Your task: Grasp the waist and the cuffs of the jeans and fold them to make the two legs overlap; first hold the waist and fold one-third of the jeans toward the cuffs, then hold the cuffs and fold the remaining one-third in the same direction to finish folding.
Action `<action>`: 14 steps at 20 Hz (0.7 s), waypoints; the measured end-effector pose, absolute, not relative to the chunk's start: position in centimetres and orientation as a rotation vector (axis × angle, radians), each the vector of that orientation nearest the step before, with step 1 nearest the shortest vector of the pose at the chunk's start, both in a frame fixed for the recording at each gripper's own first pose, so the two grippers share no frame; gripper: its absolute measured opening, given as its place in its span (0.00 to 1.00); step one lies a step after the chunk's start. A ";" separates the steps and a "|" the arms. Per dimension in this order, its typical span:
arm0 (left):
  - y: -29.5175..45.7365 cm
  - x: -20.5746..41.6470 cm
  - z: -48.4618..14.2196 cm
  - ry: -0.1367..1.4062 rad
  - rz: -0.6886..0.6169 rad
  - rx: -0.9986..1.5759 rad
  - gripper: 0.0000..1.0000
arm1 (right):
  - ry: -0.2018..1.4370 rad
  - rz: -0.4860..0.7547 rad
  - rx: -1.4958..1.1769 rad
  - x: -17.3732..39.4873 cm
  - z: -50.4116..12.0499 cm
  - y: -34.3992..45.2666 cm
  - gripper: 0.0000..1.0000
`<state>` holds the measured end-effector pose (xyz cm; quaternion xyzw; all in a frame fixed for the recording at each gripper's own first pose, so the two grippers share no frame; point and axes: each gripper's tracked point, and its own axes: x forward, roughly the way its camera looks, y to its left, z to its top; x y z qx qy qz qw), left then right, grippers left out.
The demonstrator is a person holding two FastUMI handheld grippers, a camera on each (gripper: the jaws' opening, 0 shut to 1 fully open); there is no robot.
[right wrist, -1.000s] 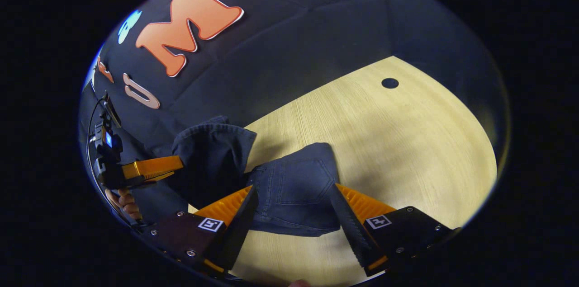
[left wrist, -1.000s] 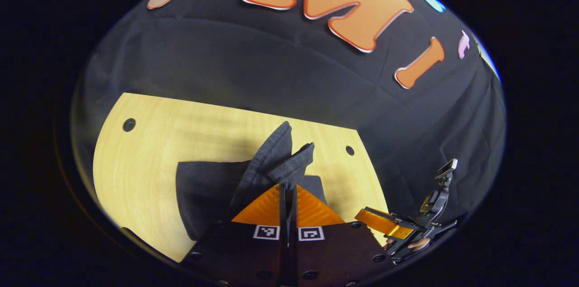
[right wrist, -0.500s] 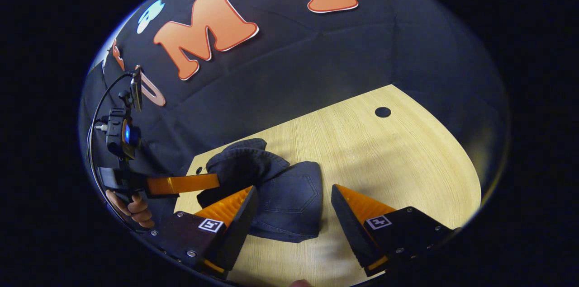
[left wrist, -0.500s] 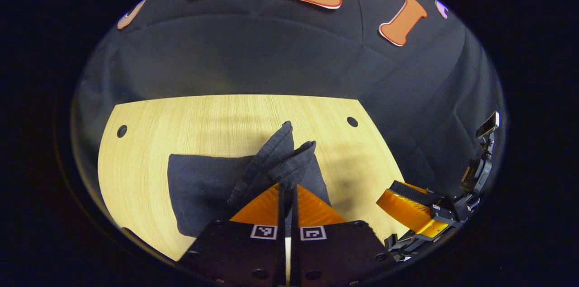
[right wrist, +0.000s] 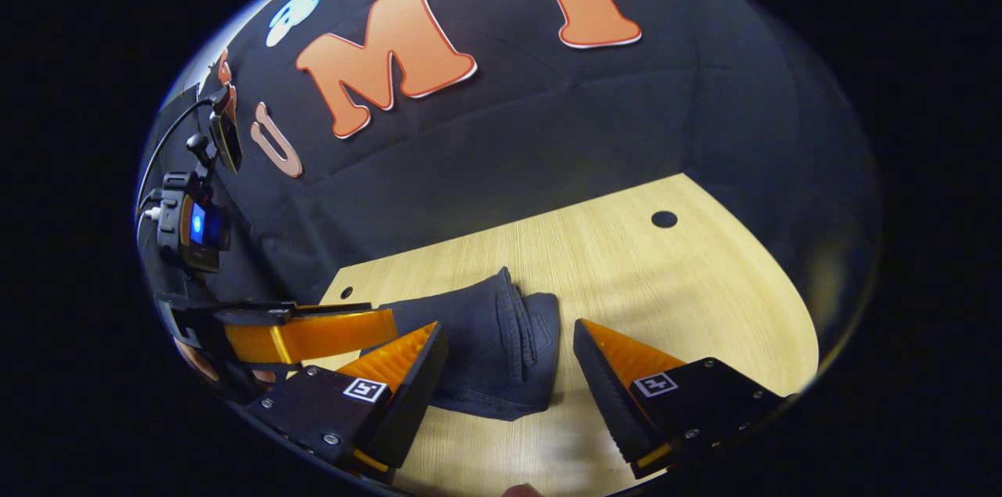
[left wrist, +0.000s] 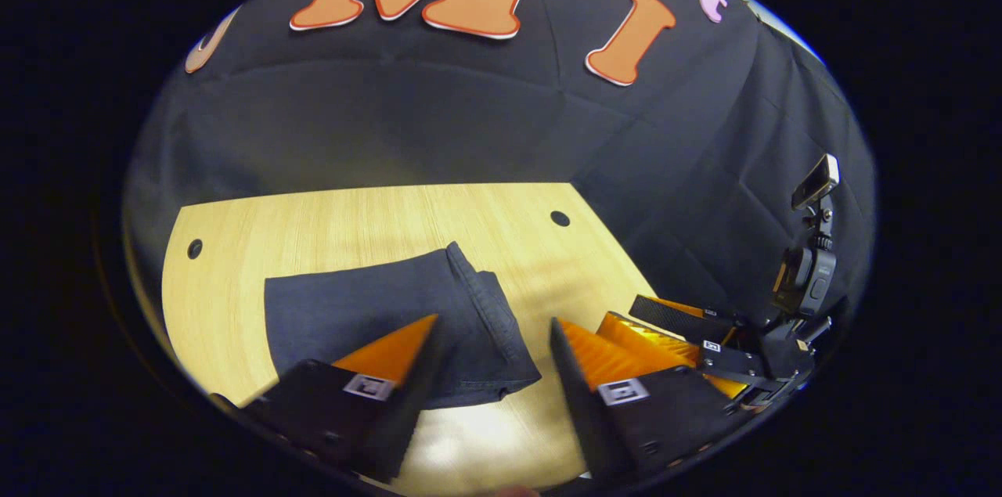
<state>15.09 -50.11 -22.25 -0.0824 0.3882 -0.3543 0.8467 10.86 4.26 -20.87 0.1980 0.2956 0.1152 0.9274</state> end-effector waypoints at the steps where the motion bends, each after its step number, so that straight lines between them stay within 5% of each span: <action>1: -49.3 14.8 -21.5 0.787 -0.740 -0.178 0.94 | 0.585 0.233 0.394 10.5 -20.1 4.4 0.98; 3: -46.6 14.1 -19.3 0.712 -0.707 -0.171 0.89 | 0.531 0.224 0.364 9.5 -18.4 4.4 0.98; 14: -29.0 6.0 -7.7 0.217 -0.496 -0.110 0.95 | 0.183 0.162 0.142 1.1 -5.1 6.3 0.98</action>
